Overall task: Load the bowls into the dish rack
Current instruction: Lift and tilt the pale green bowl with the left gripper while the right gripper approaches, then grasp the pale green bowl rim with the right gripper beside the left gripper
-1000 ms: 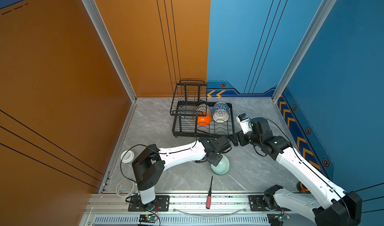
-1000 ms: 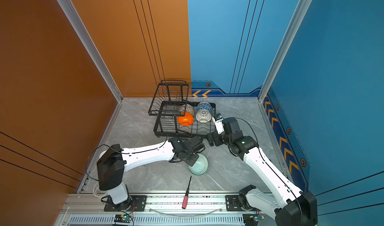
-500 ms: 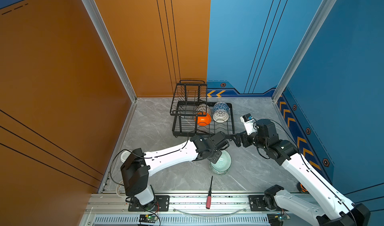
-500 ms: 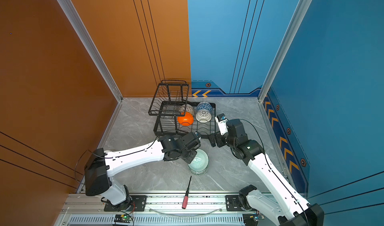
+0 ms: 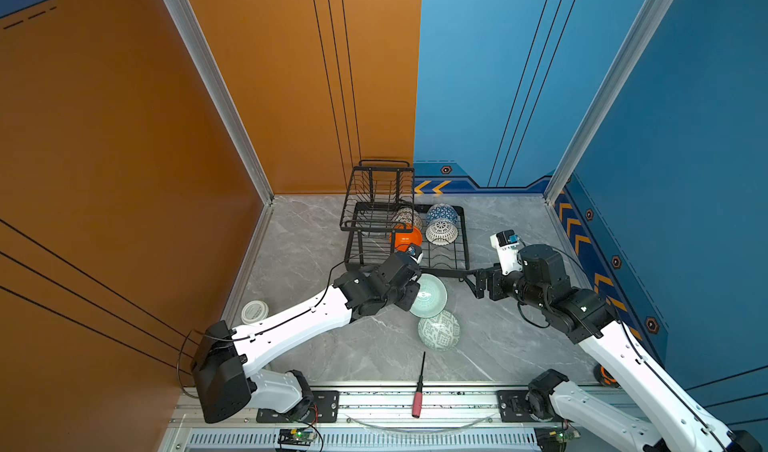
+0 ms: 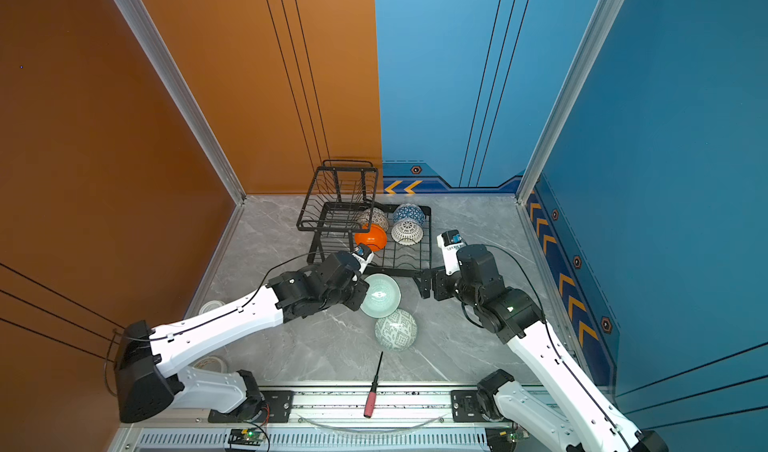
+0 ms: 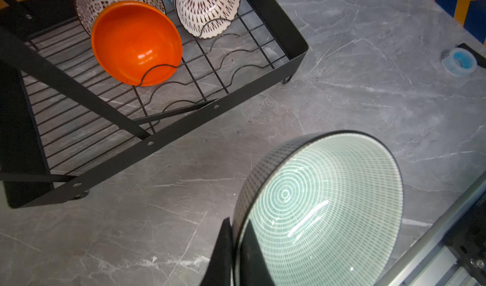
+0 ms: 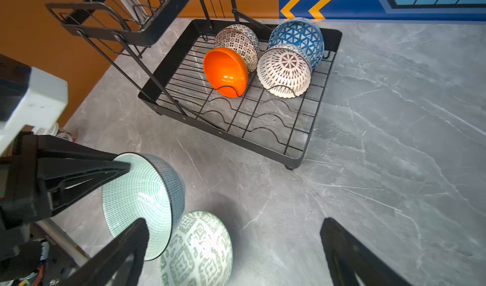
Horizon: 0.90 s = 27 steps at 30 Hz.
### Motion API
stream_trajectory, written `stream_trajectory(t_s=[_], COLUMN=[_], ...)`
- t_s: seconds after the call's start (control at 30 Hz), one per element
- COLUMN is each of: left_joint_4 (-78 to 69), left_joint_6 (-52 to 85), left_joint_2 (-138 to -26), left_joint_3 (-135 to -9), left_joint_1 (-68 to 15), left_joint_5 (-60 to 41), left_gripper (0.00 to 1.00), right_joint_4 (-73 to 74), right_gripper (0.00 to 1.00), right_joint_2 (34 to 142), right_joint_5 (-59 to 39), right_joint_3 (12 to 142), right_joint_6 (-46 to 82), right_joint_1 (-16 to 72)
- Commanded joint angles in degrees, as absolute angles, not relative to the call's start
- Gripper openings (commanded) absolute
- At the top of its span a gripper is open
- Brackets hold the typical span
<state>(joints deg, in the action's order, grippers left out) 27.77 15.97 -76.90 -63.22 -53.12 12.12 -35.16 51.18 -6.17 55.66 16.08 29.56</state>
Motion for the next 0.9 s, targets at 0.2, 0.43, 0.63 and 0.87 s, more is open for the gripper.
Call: stream_trajectory(t_s=[0.2,0.43,0.63,0.87], left_joint_4=[11.84,4.56,2.23,1.5], left_joint_6=[12.54,17.44,19.86,21.85], left_joint_2=[-71.3,-70.7,-72.59,-70.92], left_joint_3=[-56.87,-53.41,-53.77,-53.72], left_joint_1=[-52.27,-53.52,-56.39,-57.2], left_joint_5=[19.18,24.38,29.81,34.1], left_gripper=[0.0,0.0,0.0,0.0], right_joint_4=[-37.53,-37.38,-34.81,-25.93], right_gripper=[1.0,0.98,0.91,0.77], right_joint_2=[58.89,63.92,67.7,69.42], right_joint_5=[-0.02,0.08,0.25,-0.46], right_joint_3=[63.36,65.33,64.68,61.78], right_joint_6=[22.92,21.62,21.14,23.9], right_joint_1=[41.93,40.96,40.74,40.62])
